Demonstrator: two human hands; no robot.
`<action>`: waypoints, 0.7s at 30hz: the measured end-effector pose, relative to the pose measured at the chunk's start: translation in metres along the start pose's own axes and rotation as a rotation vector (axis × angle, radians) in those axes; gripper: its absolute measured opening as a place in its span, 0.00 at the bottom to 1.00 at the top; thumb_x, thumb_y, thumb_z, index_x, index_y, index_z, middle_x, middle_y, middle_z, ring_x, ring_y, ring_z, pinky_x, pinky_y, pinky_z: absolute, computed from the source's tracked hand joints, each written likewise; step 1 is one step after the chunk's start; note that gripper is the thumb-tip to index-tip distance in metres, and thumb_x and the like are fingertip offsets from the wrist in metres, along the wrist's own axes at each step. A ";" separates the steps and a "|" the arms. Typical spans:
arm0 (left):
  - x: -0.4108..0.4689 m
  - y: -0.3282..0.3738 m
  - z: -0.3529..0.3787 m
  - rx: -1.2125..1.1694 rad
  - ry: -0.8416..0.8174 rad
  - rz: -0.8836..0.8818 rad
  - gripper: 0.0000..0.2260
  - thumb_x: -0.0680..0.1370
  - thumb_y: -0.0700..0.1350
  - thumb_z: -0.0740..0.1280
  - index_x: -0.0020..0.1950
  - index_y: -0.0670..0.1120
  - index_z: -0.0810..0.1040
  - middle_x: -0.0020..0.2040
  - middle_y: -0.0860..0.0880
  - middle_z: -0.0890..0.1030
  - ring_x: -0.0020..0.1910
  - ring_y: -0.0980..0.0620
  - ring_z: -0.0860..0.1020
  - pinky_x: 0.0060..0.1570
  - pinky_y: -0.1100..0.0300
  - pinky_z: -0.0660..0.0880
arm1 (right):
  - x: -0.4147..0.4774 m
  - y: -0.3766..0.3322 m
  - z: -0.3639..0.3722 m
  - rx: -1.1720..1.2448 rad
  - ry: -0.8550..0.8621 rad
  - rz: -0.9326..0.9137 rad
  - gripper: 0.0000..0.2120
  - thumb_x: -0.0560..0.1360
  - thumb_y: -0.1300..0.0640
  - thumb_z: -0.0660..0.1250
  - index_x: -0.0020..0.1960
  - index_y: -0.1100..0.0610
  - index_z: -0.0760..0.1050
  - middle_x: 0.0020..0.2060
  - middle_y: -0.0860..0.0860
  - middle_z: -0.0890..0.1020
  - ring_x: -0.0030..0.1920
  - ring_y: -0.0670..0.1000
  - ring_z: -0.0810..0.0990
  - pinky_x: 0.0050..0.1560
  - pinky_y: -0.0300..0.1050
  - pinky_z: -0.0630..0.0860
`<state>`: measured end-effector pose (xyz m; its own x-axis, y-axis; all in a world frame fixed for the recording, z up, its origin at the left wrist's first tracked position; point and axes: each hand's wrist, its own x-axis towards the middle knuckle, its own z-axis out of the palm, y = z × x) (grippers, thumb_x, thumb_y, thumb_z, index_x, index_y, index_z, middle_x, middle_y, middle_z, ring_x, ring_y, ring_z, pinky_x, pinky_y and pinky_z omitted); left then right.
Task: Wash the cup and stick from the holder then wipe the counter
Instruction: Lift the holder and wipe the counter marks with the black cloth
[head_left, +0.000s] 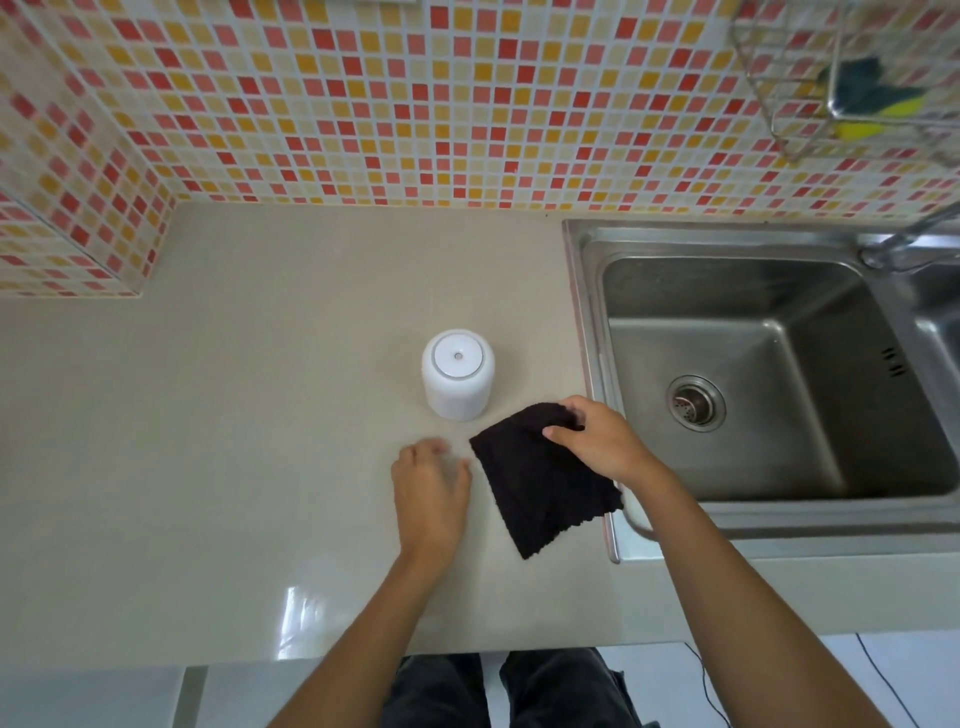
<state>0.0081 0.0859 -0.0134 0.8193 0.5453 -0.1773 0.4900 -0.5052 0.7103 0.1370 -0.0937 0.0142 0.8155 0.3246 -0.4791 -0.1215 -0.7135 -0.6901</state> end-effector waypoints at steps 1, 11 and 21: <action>-0.008 0.003 0.003 0.021 -0.011 0.015 0.15 0.78 0.47 0.68 0.62 0.43 0.74 0.53 0.46 0.76 0.56 0.45 0.74 0.56 0.58 0.70 | 0.000 0.000 0.000 -0.001 0.000 -0.007 0.10 0.76 0.52 0.68 0.56 0.52 0.75 0.51 0.47 0.81 0.53 0.48 0.78 0.51 0.41 0.71; 0.007 0.039 0.025 -0.017 -0.110 -0.076 0.08 0.77 0.51 0.67 0.46 0.47 0.74 0.46 0.48 0.78 0.46 0.50 0.75 0.40 0.62 0.68 | -0.016 0.006 -0.007 0.197 -0.020 -0.015 0.05 0.76 0.57 0.66 0.51 0.52 0.74 0.48 0.50 0.81 0.50 0.49 0.80 0.51 0.47 0.78; 0.010 0.188 0.030 -0.224 -0.202 0.325 0.06 0.78 0.43 0.69 0.55 0.47 0.79 0.42 0.52 0.81 0.42 0.57 0.79 0.46 0.68 0.74 | -0.048 0.043 -0.154 0.445 0.025 -0.138 0.17 0.73 0.62 0.70 0.55 0.44 0.75 0.50 0.49 0.82 0.46 0.42 0.82 0.45 0.37 0.77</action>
<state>0.1175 -0.0235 0.0975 0.9728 0.2291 -0.0344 0.1392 -0.4594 0.8773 0.1798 -0.2351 0.0910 0.8539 0.3788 -0.3569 -0.2371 -0.3273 -0.9147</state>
